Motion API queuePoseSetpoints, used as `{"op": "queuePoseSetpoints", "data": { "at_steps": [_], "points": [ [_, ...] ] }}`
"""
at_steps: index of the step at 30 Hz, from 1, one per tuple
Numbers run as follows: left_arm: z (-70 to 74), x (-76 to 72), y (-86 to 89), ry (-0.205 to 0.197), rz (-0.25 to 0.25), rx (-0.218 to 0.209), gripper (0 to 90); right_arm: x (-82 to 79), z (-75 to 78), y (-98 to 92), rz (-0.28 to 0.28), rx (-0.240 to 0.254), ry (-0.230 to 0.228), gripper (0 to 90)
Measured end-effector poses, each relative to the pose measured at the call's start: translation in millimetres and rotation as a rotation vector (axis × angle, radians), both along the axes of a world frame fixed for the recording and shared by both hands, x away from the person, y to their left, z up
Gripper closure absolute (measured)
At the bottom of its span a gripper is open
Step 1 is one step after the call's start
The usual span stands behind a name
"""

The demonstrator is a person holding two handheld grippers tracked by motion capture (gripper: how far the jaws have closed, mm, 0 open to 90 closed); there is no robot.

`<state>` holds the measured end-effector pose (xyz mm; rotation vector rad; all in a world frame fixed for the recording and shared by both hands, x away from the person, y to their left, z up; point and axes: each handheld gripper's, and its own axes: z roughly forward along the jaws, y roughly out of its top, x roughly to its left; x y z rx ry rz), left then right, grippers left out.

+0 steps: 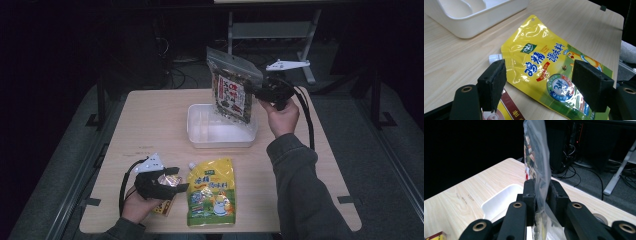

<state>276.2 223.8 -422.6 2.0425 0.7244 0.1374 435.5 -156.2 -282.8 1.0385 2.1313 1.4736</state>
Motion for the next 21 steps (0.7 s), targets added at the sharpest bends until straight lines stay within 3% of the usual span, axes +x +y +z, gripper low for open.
{"op": "queuePoseSetpoints", "data": {
  "at_steps": [21],
  "points": [
    [-1.2,1.8,1.3,0.005,0.006,-0.002,27.3,15.9,-51.2,2.0,0.001,0.023,0.052,75.9]
  ]
}}
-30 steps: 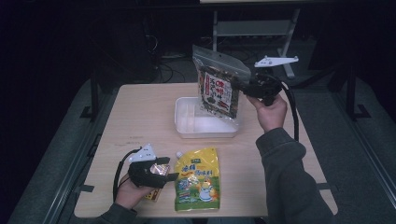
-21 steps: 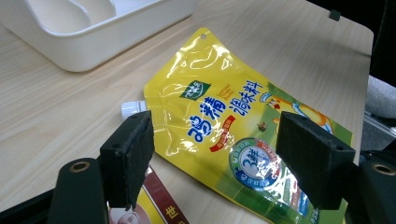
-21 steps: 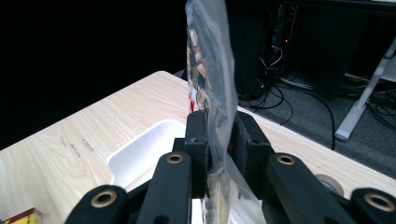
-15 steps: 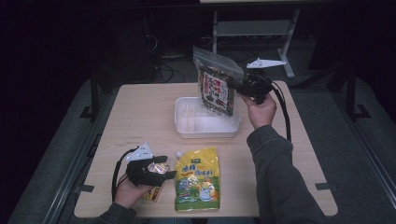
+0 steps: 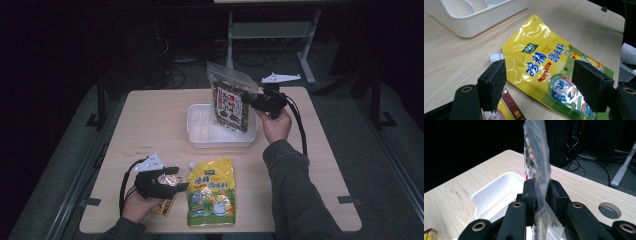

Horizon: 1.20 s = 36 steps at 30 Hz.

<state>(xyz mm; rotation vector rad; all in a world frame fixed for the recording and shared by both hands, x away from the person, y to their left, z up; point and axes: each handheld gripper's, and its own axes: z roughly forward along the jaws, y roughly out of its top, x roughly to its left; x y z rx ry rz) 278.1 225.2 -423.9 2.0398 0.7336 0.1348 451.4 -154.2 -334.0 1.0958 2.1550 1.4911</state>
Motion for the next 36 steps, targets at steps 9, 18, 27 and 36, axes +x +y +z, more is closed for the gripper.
{"op": "queuePoseSetpoints", "data": {
  "at_steps": [9,18,27,36],
  "points": [
    [0.0,0.3,0.0,0.0,0.001,0.0,27.3,-0.4,-6.3,-9.6,-0.002,0.002,0.029,73.2],
    [-0.7,0.4,-1.9,-0.001,0.002,0.013,27.3,-5.1,-6.5,-20.7,0.008,0.009,0.069,61.1],
    [-1.4,0.5,-3.9,-0.003,0.001,0.021,27.3,-15.0,-5.4,-26.3,0.023,-0.031,0.094,52.7],
    [-2.7,0.7,-5.4,-0.001,-0.003,0.028,26.9,-23.9,-1.8,-30.2,0.032,-0.021,0.102,47.2]
  ]
}}
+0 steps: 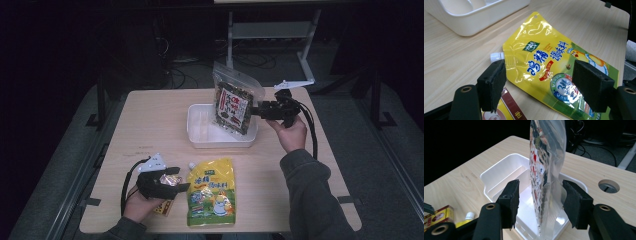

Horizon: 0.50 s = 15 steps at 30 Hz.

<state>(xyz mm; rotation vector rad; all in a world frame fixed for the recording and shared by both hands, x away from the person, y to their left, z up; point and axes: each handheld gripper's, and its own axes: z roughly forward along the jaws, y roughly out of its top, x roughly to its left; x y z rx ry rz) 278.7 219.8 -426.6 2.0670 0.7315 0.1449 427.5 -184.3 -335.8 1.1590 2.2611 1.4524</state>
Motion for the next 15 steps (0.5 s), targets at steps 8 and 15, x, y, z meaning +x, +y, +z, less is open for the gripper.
{"op": "queuePoseSetpoints", "data": {
  "at_steps": [8,15],
  "points": [
    [-0.7,1.0,-2.3,0.0,-0.009,0.004,26.8,-4.8,-1.7,-5.1,-0.002,-0.002,0.009,46.0],
    [-0.4,1.4,-2.1,-0.001,-0.01,0.005,26.8,-6.0,-3.7,-9.4,-0.001,-0.004,0.019,45.9]
  ]
}}
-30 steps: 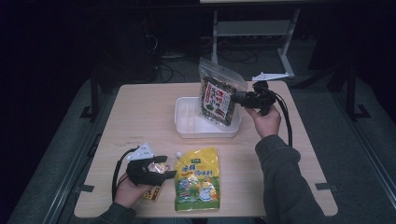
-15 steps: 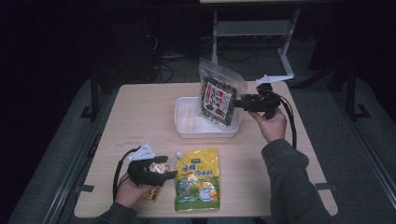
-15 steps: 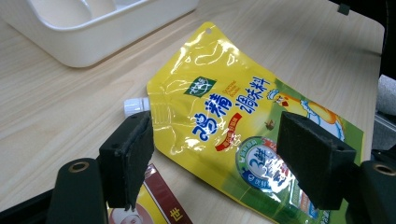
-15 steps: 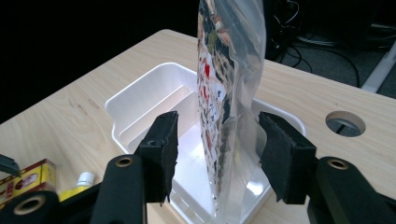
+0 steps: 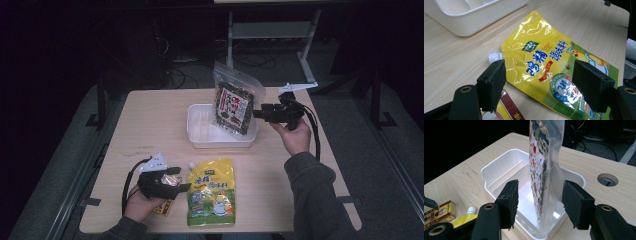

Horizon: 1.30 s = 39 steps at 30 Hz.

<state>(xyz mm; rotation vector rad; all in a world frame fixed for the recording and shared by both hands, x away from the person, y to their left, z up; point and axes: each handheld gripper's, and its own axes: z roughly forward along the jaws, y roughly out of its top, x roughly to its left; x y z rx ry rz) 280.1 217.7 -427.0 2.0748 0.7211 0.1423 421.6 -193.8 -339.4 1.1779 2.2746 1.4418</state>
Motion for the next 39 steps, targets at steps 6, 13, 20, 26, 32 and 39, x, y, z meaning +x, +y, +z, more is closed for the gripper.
{"op": "queuePoseSetpoints", "data": {
  "at_steps": [6,13,20,26,32,39],
  "points": [
    [0.3,0.0,0.3,-0.003,0.001,-0.001,26.6,-2.6,2.0,-2.7,0.002,0.002,0.001,44.7],
    [0.2,-0.5,0.5,-0.005,-0.004,0.005,26.5,-10.9,5.3,-4.9,0.013,0.012,0.023,41.4],
    [1.3,-1.1,-0.9,-0.009,-0.003,0.007,26.3,-28.7,0.7,-3.7,0.044,0.023,0.038,34.3],
    [0.9,-1.4,-3.7,-0.008,-0.009,0.012,25.9,-52.3,-11.4,4.6,0.107,0.02,0.096,27.6],
    [1.7,-1.7,-6.6,-0.013,-0.013,0.018,25.9,-65.9,-26.9,20.3,0.176,-0.023,0.144,26.3],
    [1.9,-2.9,-7.6,-0.011,-0.022,0.02,25.9,-64.1,-49.8,36.9,0.223,-0.068,0.208,32.6]
  ]
}}
